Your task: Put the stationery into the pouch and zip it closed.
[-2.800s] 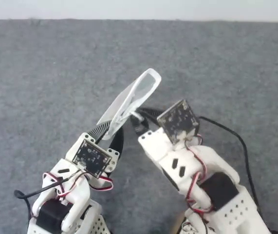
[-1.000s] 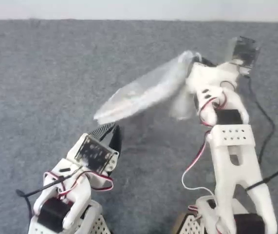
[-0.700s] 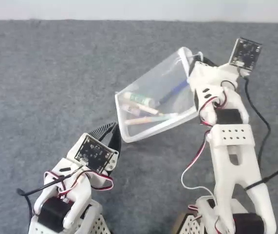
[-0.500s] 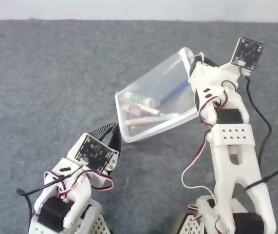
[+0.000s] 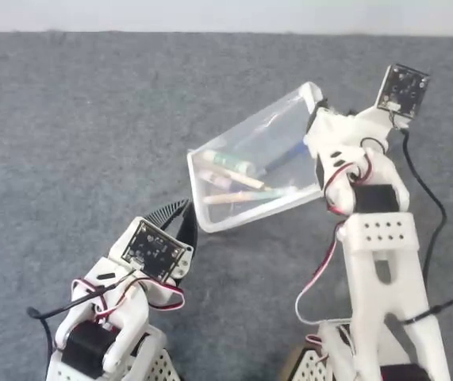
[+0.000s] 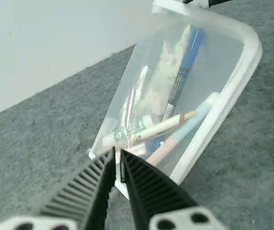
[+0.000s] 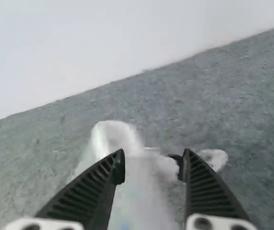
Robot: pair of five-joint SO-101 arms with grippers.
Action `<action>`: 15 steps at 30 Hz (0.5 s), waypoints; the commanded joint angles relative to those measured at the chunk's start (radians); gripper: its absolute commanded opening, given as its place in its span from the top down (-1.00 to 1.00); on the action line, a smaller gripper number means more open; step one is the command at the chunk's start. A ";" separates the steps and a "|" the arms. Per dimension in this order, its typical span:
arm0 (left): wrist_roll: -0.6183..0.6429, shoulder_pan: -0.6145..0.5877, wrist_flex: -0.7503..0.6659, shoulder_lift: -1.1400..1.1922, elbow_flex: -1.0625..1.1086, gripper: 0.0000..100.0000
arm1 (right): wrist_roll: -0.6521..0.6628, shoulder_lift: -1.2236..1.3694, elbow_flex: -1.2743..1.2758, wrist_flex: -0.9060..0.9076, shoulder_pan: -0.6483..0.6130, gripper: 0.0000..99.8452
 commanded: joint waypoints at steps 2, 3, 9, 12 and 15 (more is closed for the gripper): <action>-0.003 -0.006 -0.003 -0.020 -0.007 0.98 | -0.005 -0.093 -0.040 0.019 -0.016 0.62; -0.002 -0.006 -0.003 -0.020 -0.007 0.98 | -0.005 -0.096 -0.034 0.010 -0.015 0.62; -0.002 -0.009 -0.002 -0.020 -0.005 0.98 | -0.005 -0.107 -0.034 0.005 -0.018 0.62; -0.002 -0.061 -0.008 -0.020 -0.005 0.98 | -0.003 -0.139 -0.038 0.005 -0.018 0.62; 0.021 -0.110 -0.035 -0.020 0.005 0.98 | -0.002 -0.205 -0.029 0.015 -0.018 0.63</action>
